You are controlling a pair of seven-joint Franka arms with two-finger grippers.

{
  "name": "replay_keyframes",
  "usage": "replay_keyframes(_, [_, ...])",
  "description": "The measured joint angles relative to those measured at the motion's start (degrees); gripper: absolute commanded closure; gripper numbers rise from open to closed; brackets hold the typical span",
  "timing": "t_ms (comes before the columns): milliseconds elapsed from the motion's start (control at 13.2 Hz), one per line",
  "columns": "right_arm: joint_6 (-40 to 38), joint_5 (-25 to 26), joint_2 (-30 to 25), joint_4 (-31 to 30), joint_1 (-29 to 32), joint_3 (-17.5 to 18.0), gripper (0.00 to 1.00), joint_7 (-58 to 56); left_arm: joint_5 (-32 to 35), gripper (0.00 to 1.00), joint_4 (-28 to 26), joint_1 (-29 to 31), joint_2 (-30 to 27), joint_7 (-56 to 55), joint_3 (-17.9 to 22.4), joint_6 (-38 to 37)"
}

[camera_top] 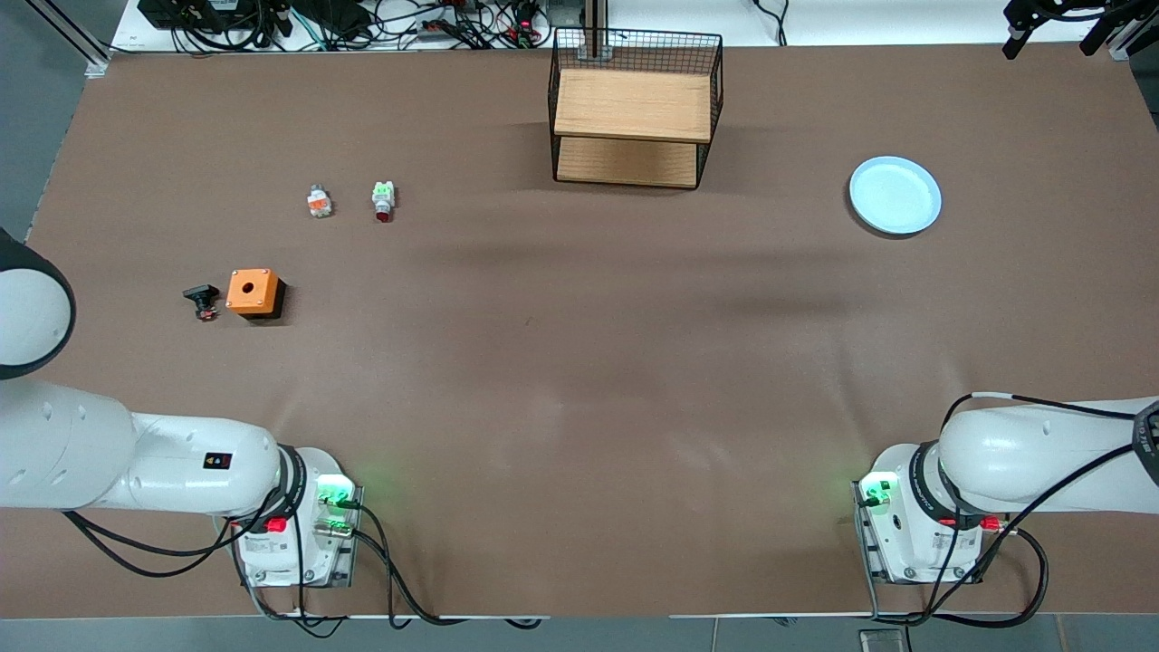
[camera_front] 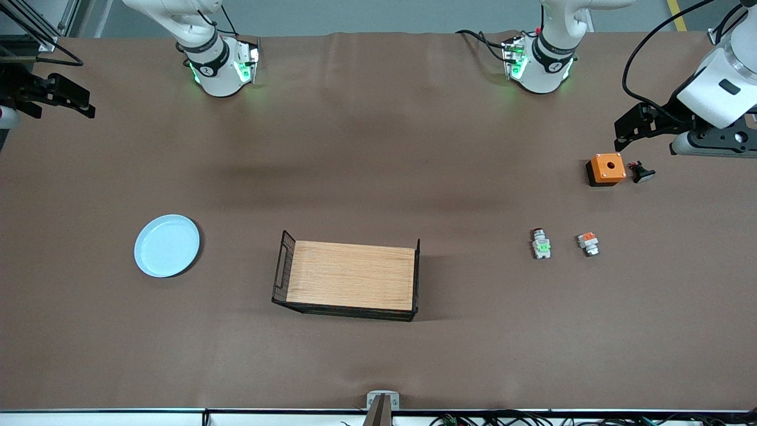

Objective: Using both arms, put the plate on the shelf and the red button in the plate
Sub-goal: 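Reach the right gripper to the blue plate while the left gripper reaches the switch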

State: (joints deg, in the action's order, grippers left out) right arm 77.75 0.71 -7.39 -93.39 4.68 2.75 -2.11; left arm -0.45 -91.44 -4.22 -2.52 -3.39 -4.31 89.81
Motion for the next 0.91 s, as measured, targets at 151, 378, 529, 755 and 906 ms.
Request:
replay_keyframes(151, [0.0, 0.0, 0.2, 0.0, 0.0, -0.1, 0.0, 0.0, 0.0, 0.0, 0.0, 0.0, 0.0, 0.0, 0.0, 0.0])
replay_keyframes(378, [0.0, 0.0, 1.1, 0.0, 0.0, -0.1, 0.0, 0.0, 0.0, 0.0, -0.1, 0.0, 0.0, 0.0, -0.1, 0.0])
replay_keyframes(529, [0.1, 0.0, 2.8, 0.0, 0.0, -0.2, 0.0, 0.0, 0.0, 0.0, -0.2, 0.0, 0.1, 0.0, -0.1, 0.0])
replay_keyframes(755, [0.7, 0.1, 7.0, 0.4, 0.3, -0.7, 0.0, 0.0, 0.0, 0.0, -1.0, 0.0, 2.2, 0.0, -0.1, 1.4])
replay_keyframes(906, [1.0, 0.1, 9.3, 1.0, 0.7, -1.0, 0.0, 0.0, 0.0, 0.0, -2.7, 0.2, 5.7, 0.0, -0.1, 5.4])
